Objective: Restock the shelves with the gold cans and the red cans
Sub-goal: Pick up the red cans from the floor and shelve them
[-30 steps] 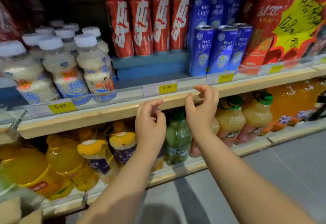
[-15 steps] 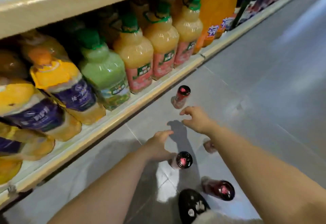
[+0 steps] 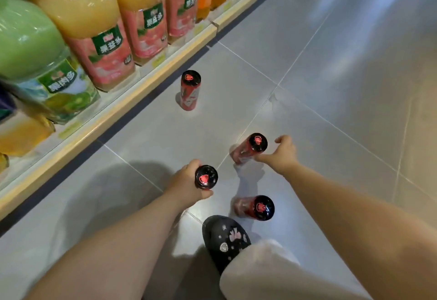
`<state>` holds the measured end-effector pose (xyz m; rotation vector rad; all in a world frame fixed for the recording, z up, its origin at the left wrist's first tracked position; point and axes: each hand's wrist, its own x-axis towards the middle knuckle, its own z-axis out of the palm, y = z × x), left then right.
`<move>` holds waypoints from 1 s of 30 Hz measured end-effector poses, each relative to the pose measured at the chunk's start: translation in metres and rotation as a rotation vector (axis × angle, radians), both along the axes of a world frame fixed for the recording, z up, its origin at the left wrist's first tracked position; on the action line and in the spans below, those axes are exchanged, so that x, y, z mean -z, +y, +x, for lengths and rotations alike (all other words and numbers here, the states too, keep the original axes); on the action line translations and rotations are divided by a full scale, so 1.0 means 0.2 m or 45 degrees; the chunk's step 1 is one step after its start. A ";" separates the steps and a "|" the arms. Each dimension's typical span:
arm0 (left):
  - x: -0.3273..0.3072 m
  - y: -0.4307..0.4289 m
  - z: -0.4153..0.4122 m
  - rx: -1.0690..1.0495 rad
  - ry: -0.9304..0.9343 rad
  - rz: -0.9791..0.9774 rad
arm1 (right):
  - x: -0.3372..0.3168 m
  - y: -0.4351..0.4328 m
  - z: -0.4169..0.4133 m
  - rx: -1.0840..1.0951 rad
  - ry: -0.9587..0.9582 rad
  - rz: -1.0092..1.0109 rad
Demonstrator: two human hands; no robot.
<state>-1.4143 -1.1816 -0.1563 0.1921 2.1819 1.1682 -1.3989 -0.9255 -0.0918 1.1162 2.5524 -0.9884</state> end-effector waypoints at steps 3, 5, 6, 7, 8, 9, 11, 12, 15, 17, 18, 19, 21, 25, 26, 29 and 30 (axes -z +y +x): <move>-0.01 0.01 -0.05 -0.266 -0.090 0.094 | 0.11 -0.03 -0.03 0.265 -0.054 -0.281; -0.02 -0.01 -0.11 -0.438 -0.161 0.178 | 0.21 -0.06 -0.07 0.340 0.007 -0.438; -0.02 -0.03 -0.13 -0.528 -0.217 0.237 | 0.26 -0.08 -0.08 0.366 0.038 -0.483; -0.03 -0.06 -0.14 -0.627 -0.298 0.309 | 0.32 -0.09 -0.09 0.394 0.056 -0.506; -0.04 -0.09 -0.15 -0.726 -0.404 0.379 | 0.36 -0.11 -0.10 0.426 0.073 -0.505; -0.03 -0.13 -0.15 -0.825 -0.515 0.453 | 0.39 -0.12 -0.10 0.449 0.099 -0.482; -0.03 -0.19 -0.15 -0.973 -0.655 0.541 | 0.43 -0.13 -0.10 0.423 0.162 -0.428; -0.03 -0.23 -0.16 -1.021 -0.683 0.545 | 0.44 -0.14 -0.10 0.377 0.187 -0.403; -0.07 -0.30 -0.20 -1.188 -0.805 0.720 | 0.40 -0.22 -0.13 0.209 0.294 -0.378; -0.12 -0.34 -0.21 -1.304 -0.861 0.908 | 0.34 -0.30 -0.18 0.114 0.355 -0.419; -0.15 -0.36 -0.21 -1.344 -0.870 0.976 | 0.31 -0.35 -0.21 0.062 0.384 -0.426; -0.17 -0.36 -0.23 -1.378 -0.881 1.038 | 0.29 -0.39 -0.23 0.010 0.412 -0.418; -0.25 -0.39 -0.26 -1.470 -0.855 1.123 | 0.22 -0.50 -0.29 -0.111 0.477 -0.433; -0.48 -0.47 -0.31 -1.568 -0.739 1.088 | -0.01 -0.71 -0.38 -0.353 0.630 -0.520; -0.53 -0.50 -0.31 -1.556 -0.691 1.075 | -0.09 -0.76 -0.40 -0.423 0.659 -0.517; -0.73 -0.55 -0.33 -1.466 -0.447 0.952 | -0.33 -0.89 -0.48 -0.555 0.808 -0.471; -0.81 -0.57 -0.34 -1.459 -0.362 0.894 | -0.40 -0.93 -0.51 -0.583 0.872 -0.452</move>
